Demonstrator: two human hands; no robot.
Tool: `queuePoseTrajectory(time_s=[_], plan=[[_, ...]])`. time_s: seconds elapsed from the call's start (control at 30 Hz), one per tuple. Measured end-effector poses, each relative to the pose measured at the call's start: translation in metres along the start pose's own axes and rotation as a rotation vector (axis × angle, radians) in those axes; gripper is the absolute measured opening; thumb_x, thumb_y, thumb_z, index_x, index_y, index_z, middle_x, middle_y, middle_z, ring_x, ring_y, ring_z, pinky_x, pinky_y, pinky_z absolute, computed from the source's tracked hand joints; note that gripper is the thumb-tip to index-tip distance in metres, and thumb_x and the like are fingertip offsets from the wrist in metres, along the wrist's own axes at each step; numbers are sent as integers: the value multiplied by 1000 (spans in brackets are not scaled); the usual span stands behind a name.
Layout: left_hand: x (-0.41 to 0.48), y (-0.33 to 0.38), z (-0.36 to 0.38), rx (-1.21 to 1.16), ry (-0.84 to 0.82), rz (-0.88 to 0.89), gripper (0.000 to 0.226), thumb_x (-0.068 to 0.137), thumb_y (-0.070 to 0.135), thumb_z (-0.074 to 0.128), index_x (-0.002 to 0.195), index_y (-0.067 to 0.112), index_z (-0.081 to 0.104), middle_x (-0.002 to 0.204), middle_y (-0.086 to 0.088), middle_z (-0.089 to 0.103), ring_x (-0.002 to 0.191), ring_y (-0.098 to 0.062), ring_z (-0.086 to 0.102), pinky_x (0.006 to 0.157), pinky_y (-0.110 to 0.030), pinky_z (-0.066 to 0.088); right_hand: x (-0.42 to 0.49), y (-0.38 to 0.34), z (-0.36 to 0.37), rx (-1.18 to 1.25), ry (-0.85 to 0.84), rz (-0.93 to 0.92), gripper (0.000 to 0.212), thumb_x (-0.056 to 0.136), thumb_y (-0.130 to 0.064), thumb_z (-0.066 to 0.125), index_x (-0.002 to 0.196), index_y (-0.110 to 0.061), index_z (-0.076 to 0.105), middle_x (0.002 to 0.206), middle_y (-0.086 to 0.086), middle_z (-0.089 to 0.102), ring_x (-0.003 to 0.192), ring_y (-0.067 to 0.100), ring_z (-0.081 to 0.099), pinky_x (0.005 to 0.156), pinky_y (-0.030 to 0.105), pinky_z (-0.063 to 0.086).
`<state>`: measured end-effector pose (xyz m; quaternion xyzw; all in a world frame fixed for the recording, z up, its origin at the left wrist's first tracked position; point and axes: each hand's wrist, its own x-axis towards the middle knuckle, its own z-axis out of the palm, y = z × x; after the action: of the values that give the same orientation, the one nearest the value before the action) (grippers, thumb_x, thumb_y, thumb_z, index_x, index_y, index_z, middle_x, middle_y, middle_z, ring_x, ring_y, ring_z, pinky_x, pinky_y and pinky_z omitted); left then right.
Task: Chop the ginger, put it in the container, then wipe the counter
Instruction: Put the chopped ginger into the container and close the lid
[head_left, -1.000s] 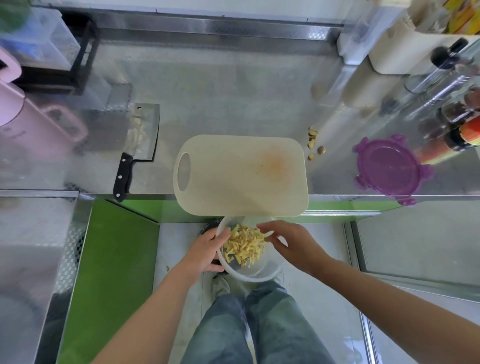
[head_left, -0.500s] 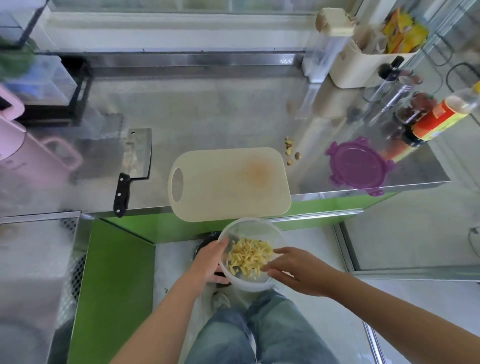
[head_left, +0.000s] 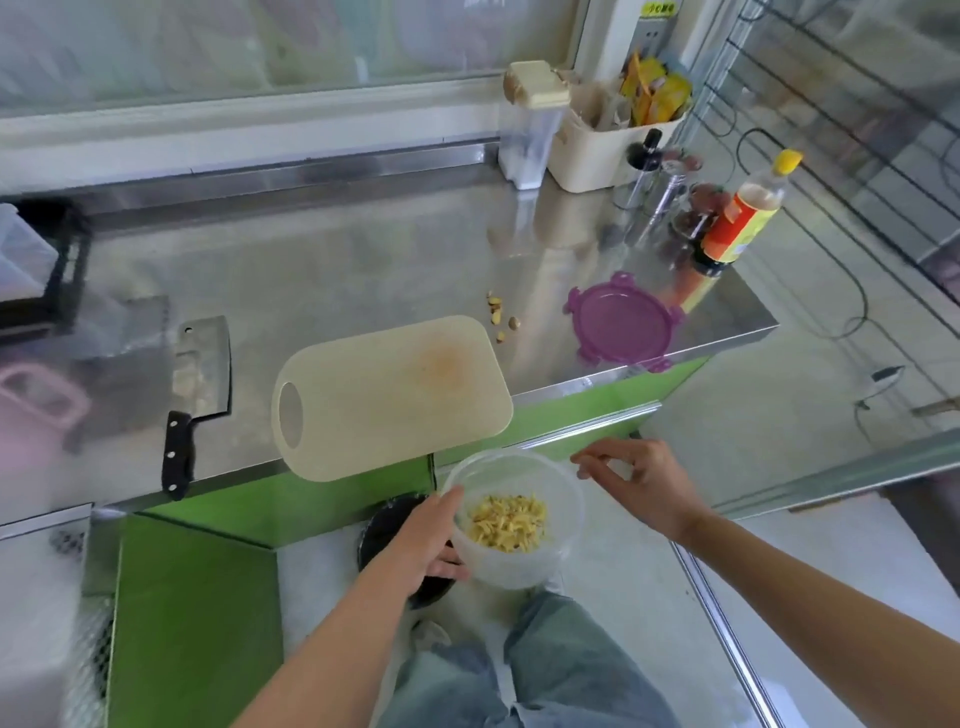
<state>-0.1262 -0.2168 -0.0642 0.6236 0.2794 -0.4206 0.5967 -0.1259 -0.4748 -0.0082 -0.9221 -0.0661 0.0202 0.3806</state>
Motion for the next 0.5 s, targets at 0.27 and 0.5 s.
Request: queuePoseTrajectory(time_s=[0.27,0.5], plan=[[-1,53,33,52,146,265,33,91,39,52,116,18,56,106,-14,63,92,-37,65,65,-48,60,61,42,-29,101,91,220,16,91,-10,61,100,-16,73,91,-2,72,81,12,64,70,5,41],[15,97,63,-66,441,409,19,92,35,51,105,22,56,101,-7,62,87,-22,64,64,-48,60,119,76,-50,-165,-46,169,28,90,-8,56,116,-9,65,126,9,58,115,25,56,98,29,38]])
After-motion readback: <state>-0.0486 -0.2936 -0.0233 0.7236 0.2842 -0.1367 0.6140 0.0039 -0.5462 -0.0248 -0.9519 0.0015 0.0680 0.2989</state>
